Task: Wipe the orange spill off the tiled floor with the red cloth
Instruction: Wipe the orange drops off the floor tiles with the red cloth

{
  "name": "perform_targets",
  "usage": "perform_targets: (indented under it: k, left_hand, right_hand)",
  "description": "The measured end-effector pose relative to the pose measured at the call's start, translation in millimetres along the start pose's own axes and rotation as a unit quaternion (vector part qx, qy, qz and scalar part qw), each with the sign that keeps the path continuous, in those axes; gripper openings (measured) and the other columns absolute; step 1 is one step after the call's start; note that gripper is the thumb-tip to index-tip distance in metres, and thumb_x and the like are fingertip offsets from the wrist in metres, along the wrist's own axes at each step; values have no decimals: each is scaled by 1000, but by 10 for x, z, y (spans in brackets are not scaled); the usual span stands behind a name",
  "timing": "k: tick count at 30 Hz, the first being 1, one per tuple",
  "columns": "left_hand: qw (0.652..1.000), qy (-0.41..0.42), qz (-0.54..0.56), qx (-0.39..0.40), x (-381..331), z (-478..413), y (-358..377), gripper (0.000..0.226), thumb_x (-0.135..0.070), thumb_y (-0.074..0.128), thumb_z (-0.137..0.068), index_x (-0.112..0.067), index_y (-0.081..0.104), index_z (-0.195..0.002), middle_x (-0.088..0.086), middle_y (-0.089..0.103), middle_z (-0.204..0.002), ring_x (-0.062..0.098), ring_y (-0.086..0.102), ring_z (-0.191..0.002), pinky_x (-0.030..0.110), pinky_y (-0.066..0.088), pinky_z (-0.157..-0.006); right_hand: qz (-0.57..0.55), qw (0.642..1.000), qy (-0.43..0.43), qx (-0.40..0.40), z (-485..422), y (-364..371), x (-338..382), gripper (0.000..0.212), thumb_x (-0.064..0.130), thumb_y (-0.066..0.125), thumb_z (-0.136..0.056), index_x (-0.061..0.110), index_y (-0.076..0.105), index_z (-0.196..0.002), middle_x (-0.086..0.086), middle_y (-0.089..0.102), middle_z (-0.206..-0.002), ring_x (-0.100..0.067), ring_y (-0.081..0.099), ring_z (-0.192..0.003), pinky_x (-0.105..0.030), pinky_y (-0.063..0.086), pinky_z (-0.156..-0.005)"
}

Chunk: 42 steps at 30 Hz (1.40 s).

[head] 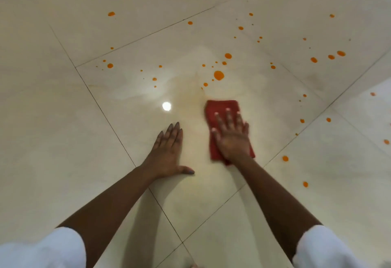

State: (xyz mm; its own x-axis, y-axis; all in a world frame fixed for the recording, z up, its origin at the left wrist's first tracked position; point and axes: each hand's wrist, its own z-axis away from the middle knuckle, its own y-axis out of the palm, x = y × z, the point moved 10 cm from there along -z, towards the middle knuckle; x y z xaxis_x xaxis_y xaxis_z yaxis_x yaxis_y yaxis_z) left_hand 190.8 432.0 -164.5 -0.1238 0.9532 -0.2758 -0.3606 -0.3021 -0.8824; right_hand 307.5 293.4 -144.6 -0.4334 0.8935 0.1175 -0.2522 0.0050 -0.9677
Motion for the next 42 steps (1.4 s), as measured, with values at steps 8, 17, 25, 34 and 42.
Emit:
perform_targets:
  k: [8,17,25,34,42]
  left_hand:
    - [999,6,-33,29,-206,29,65,135,-85,51,-60,-9,-19,-146,9,-31,-153,22,-28,-141,41,-16,-113]
    - [997,51,-33,48,-509,-20,130,136,-84,55,-59,-11,-21,-146,7,-33,-153,21,-32,-139,41,-18,-112]
    - [995,66,-62,34,-546,-108,126,143,-90,49,-52,-9,-24,-144,6,-37,-150,20,-36,-136,39,-20,-110]
    - [974,186,-124,42,-1219,-428,60,140,-93,44,-51,-13,-22,-146,3,-36,-150,16,-36,-136,33,-20,-112]
    - [978,191,-68,40,-1813,-839,86,132,-86,49,-60,-13,-20,-146,0,-39,-145,14,-39,-133,31,-22,-112]
  right_hand:
    - [12,999,-44,9,1007,366,132,58,55,14,-94,37,-2,-148,-2,-10,-157,-28,-15,-143,-48,-7,-113]
    - [-20,999,28,33,1529,493,-190,59,57,11,-93,42,-17,-142,3,-26,-152,-23,-33,-136,-47,-13,-111]
    - [-63,977,203,-16,1008,81,-1356,56,49,20,-98,37,1,-148,0,-7,-159,-24,-13,-144,-51,-5,-115]
    - [-21,992,128,-8,908,49,-1414,55,50,22,-97,40,3,-148,2,-6,-159,-23,-12,-145,-49,-5,-114]
    - [-60,979,191,-38,1403,202,-1437,59,53,13,-92,36,10,-148,0,0,-158,-28,-4,-145,-52,4,-113]
